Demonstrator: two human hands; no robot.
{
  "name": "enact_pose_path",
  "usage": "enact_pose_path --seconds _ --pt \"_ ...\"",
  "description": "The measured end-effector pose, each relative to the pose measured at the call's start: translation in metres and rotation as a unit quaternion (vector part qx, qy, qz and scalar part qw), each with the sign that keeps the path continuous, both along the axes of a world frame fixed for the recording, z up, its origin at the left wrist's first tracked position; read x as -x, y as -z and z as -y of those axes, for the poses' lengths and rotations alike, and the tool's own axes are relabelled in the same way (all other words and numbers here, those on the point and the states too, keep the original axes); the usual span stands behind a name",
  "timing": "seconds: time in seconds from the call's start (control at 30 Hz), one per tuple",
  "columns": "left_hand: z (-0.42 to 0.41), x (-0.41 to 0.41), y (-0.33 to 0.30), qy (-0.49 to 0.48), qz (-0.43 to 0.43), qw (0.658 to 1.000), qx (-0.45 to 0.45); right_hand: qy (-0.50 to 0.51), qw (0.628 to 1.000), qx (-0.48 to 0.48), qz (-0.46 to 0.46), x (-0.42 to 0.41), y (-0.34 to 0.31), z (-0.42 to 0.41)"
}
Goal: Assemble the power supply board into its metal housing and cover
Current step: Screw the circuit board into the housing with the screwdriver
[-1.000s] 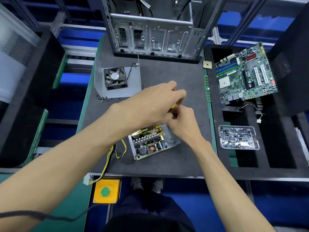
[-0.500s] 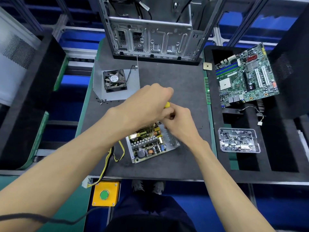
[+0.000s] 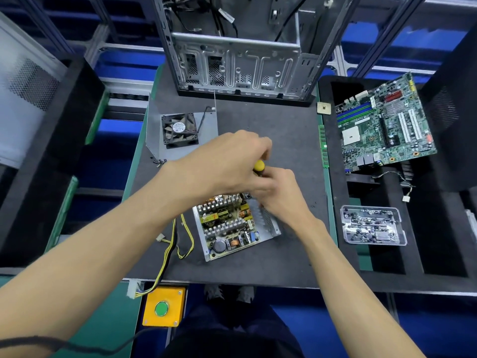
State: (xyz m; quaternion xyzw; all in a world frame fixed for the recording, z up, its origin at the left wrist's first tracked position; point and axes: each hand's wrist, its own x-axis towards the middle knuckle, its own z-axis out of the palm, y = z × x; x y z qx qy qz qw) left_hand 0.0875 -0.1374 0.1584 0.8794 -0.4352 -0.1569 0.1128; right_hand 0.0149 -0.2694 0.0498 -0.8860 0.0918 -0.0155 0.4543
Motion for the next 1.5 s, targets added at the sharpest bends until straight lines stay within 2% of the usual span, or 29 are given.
enact_pose_path --seconds 0.07,0.23,0.37,0.5,0.6,0.67,0.8,1.0,1.03,1.13,1.2,1.3,1.4,1.5 --pt "0.0 -0.001 0.002 -0.021 0.026 0.999 -0.004 -0.005 1.0 -0.013 0.017 0.001 -0.002 -0.001" --pt "0.002 -0.004 -0.006 0.071 -0.031 0.997 -0.019 0.001 1.0 0.007 0.002 0.002 -0.002 0.001" --pt "0.0 -0.002 -0.002 0.01 0.012 1.0 0.004 -0.013 1.0 0.014 -0.007 0.002 -0.004 0.0" --pt "0.001 -0.004 -0.005 0.073 -0.029 0.997 -0.01 0.004 1.0 0.01 0.006 0.005 -0.004 -0.001" --pt "0.0 0.002 -0.002 0.019 -0.003 1.0 -0.015 -0.007 0.999 0.033 -0.012 0.004 -0.006 -0.001" --pt "-0.001 0.005 -0.001 -0.005 0.013 1.0 -0.021 -0.01 1.0 0.009 -0.002 0.006 -0.007 -0.002" --pt "-0.004 0.006 0.0 0.062 -0.034 0.997 -0.041 0.004 1.0 -0.007 -0.004 0.008 -0.013 -0.007" --pt "-0.009 0.012 0.01 -0.069 0.032 0.997 0.012 -0.002 0.999 -0.036 0.001 0.009 -0.008 -0.004" --pt "-0.009 0.01 0.008 -0.06 0.032 0.998 0.011 0.002 0.999 -0.039 0.003 0.01 -0.006 -0.005" --pt "-0.006 0.009 0.003 0.049 0.001 0.999 0.0 0.02 1.0 -0.012 0.003 0.008 -0.004 -0.006" --pt "-0.008 0.009 0.002 0.078 -0.033 0.996 0.007 0.022 1.0 0.004 -0.004 0.009 -0.003 -0.005" --pt "-0.014 0.006 0.003 0.019 -0.092 0.993 0.075 0.028 0.999 -0.017 -0.01 0.012 0.0 -0.003" --pt "-0.017 0.002 0.008 -0.059 -0.066 0.989 0.119 0.061 0.997 -0.057 -0.005 0.016 0.0 -0.002" --pt "-0.015 0.005 0.012 -0.082 -0.096 0.981 0.148 0.061 0.997 -0.049 0.002 0.016 -0.003 -0.004"
